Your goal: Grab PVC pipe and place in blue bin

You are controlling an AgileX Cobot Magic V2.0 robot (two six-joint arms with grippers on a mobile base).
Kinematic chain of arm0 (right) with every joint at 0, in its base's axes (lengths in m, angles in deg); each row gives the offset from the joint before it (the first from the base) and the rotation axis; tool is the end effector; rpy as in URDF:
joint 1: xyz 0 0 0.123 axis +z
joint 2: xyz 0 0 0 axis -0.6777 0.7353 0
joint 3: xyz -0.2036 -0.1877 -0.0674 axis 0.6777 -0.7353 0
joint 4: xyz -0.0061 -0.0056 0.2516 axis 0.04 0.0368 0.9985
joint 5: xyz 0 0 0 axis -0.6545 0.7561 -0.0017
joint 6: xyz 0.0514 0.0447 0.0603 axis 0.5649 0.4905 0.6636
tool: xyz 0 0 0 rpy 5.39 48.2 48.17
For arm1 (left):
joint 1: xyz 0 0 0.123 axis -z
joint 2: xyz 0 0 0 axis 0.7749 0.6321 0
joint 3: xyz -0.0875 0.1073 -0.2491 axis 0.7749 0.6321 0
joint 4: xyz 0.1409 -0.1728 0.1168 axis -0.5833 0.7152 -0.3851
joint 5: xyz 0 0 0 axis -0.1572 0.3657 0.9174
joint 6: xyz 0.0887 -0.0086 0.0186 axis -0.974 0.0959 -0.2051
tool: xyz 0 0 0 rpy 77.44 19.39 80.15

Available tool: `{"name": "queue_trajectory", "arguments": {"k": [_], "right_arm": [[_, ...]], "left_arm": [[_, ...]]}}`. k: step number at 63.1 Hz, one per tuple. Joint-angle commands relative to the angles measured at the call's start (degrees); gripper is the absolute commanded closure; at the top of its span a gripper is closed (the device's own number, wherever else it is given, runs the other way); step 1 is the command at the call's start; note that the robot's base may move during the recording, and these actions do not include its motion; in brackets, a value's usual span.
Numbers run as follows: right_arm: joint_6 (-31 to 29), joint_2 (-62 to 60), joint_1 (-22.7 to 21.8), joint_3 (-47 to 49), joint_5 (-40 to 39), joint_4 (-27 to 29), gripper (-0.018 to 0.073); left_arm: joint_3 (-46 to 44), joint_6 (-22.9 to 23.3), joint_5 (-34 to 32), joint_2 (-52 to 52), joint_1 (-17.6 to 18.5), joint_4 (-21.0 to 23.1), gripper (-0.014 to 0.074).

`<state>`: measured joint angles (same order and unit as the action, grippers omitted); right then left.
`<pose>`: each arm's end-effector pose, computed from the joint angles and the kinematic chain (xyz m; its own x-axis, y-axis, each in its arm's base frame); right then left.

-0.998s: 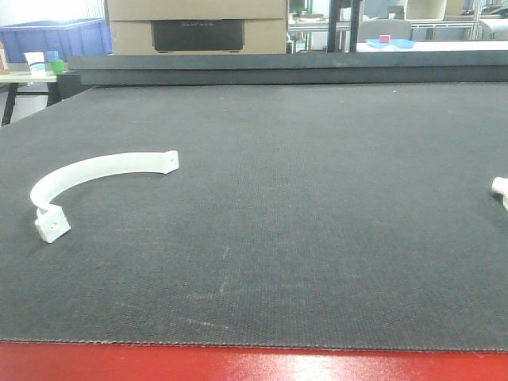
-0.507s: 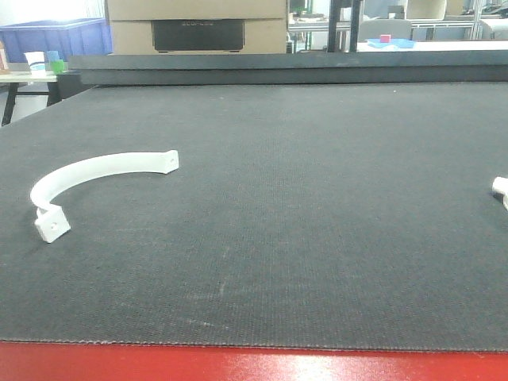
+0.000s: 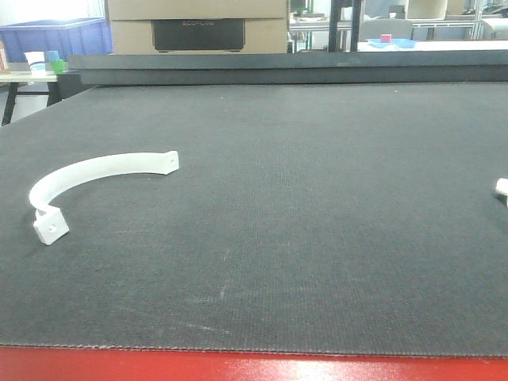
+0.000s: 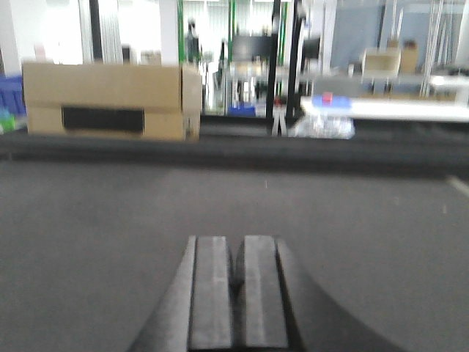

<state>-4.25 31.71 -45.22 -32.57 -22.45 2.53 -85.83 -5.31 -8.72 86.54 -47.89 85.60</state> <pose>0.0430 -0.0014 0.3274 -0.0035 0.0239 -0.9997 0.0398 0.9989 0.0237 0.0557 -0.0046 0.3386 -0.2294 0.0877 -0.9694 0.0869 0.9938 0.0693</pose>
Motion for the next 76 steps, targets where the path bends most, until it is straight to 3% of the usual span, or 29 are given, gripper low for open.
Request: {"name": "queue_trajectory", "arguments": {"k": [1, 20, 32, 47, 57, 72, 76], "right_arm": [[-0.15, 7.39, -0.36, 3.53, 4.74, 0.11, 0.0727], [-0.15, 34.55, -0.36, 15.68, 19.07, 3.05, 0.0727], [-0.15, 46.53, -0.36, 17.48, 22.29, 3.05, 0.0727], [-0.03, 57.9, -0.36, 18.21, 20.52, 3.83, 0.0727], [-0.03, 65.78, -0.36, 24.96, 29.64, 3.45, 0.0727], [0.08, 76.12, -0.25, 35.72, 33.36, 3.32, 0.0726], [0.3, 78.83, -0.02, 37.78, 34.03, 3.32, 0.0687]], "left_arm": [[-4.77, -0.04, 1.37, 8.91, 0.01, -0.06, 0.0707], [-19.35, -0.04, 10.07, 39.41, 0.01, 0.37, 0.0707], [-21.55, 0.07, 9.17, 50.59, 0.01, 0.81, 0.0707], [-21.55, 0.07, 9.44, 58.75, 0.01, 7.98, 0.0707], [-21.55, 0.07, 10.3, 59.43, 0.01, 8.25, 0.0707], [-21.55, 0.07, 10.09, 59.43, 0.01, 8.49, 0.0707], [-21.55, 0.07, 10.09, 59.43, 0.01, 8.49, 0.0707]]}}
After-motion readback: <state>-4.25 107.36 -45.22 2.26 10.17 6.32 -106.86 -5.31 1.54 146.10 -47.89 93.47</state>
